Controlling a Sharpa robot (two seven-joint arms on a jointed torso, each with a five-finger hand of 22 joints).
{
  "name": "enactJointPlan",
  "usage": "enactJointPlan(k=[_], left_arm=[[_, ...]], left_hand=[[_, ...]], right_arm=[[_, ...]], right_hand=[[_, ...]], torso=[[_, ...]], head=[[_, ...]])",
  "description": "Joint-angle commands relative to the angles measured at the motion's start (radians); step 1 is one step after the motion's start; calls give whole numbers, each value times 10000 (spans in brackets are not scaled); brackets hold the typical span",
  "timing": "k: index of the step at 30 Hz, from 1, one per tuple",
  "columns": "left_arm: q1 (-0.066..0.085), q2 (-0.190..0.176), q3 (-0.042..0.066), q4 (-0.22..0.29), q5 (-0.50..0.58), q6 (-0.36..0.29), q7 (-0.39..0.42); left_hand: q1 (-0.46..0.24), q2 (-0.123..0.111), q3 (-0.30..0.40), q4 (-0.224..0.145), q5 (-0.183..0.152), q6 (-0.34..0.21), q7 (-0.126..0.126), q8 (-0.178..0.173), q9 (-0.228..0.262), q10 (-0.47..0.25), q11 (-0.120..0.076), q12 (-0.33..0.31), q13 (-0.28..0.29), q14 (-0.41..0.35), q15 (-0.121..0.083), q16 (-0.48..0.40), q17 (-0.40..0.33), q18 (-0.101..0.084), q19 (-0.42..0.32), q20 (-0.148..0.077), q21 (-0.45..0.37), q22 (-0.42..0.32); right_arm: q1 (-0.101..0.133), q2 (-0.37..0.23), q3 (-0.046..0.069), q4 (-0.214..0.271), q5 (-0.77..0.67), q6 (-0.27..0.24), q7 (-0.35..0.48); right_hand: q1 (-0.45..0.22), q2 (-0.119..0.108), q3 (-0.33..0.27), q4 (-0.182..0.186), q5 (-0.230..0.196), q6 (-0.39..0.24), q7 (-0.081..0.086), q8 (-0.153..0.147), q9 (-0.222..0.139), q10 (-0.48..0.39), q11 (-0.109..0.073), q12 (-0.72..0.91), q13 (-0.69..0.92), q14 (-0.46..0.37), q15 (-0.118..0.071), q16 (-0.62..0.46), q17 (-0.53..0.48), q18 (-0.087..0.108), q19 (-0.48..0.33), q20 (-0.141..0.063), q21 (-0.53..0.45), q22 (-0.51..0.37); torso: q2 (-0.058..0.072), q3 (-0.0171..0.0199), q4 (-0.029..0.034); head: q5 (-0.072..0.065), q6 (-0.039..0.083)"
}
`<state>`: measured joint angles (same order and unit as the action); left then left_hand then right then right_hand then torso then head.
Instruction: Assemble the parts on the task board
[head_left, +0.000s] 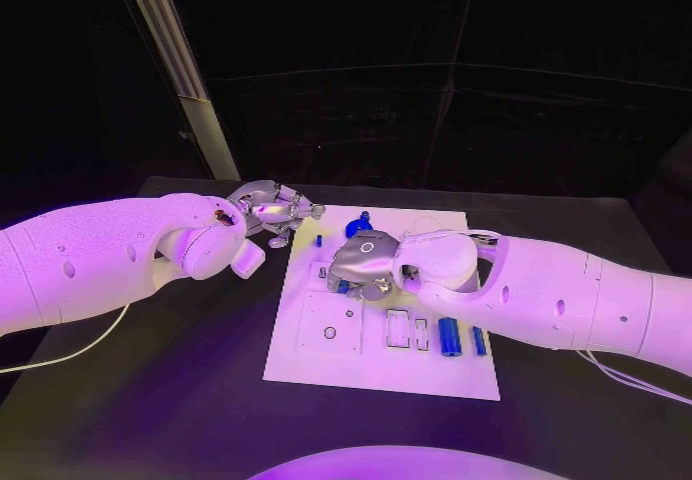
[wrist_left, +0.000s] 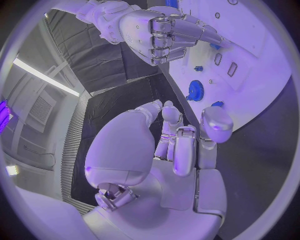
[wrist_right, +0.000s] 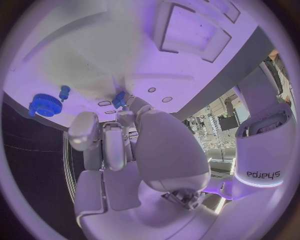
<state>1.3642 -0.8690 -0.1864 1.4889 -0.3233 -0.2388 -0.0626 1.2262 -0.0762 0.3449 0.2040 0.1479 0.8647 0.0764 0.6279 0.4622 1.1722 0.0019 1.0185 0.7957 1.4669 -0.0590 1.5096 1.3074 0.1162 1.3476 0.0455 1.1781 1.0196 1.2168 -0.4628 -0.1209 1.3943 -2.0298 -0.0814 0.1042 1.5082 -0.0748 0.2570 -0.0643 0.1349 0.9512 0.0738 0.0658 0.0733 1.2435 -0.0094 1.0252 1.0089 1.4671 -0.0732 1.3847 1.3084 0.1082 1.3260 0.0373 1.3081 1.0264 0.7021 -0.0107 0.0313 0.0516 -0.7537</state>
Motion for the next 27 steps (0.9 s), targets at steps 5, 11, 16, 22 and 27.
enactJointPlan(k=[5,11,16,22,27], left_arm=[[18,30,7,-20,62,80,101],[18,38,7,-38,62,115,75],[19,39,7,-49,62,143,52],[19,51,7,-68,61,172,26],[19,56,7,-79,61,196,0]], left_hand=[[14,81,-57,-18,-16,-30,-48,26,12,24,-43,34,7,798,-66,20,1805,-26,62,-6,31,-5],[34,96,-56,-26,-14,-52,-47,39,16,2,-45,23,-16,798,-69,20,1804,-26,61,-11,27,-9],[51,115,-51,-33,-12,-68,-48,49,18,-10,-46,21,-25,797,-71,19,1802,-25,59,-14,20,-17],[69,129,-48,-41,-11,-84,-48,59,21,-19,-47,24,-27,797,-73,18,1801,-26,62,-17,22,-13],[74,130,-48,-44,-11,-93,-47,62,21,-30,-46,15,-42,798,-73,20,1805,-27,62,-18,21,-13]], right_arm=[[-53,36,-69,-147,-353,280,4],[-53,-28,-70,-157,-459,175,-98],[-53,-94,-69,-122,-515,46,-141],[-53,-88,-69,-106,-535,-145,-172],[-53,-73,-69,-118,-567,-198,-225]], right_hand=[[-222,14,766,-313,-141,305,64,81,25,231,-43,213,204,567,-50,69,119,-64,-19,-25,113,79],[-534,-141,1354,-567,-161,307,59,18,0,247,-47,282,285,569,-39,75,135,-66,-23,-2,150,130],[-707,-241,1618,-700,-166,240,26,-9,-17,269,-63,322,332,569,-42,72,137,-62,-22,-17,168,158],[-939,-357,1872,-836,-176,-62,-85,-38,-53,268,-129,308,330,567,-89,64,136,-55,-37,-53,170,159],[-1093,-425,1896,-855,-178,-263,-146,-45,-66,283,-171,320,346,568,-122,62,140,-54,-43,-79,168,159]], torso=[[-2,0,2],[-2,2,1],[1,5,-8],[-2,3,1],[0,-2,6]], head=[[10,-21],[22,-29],[38,-49],[18,-39],[9,-39]])
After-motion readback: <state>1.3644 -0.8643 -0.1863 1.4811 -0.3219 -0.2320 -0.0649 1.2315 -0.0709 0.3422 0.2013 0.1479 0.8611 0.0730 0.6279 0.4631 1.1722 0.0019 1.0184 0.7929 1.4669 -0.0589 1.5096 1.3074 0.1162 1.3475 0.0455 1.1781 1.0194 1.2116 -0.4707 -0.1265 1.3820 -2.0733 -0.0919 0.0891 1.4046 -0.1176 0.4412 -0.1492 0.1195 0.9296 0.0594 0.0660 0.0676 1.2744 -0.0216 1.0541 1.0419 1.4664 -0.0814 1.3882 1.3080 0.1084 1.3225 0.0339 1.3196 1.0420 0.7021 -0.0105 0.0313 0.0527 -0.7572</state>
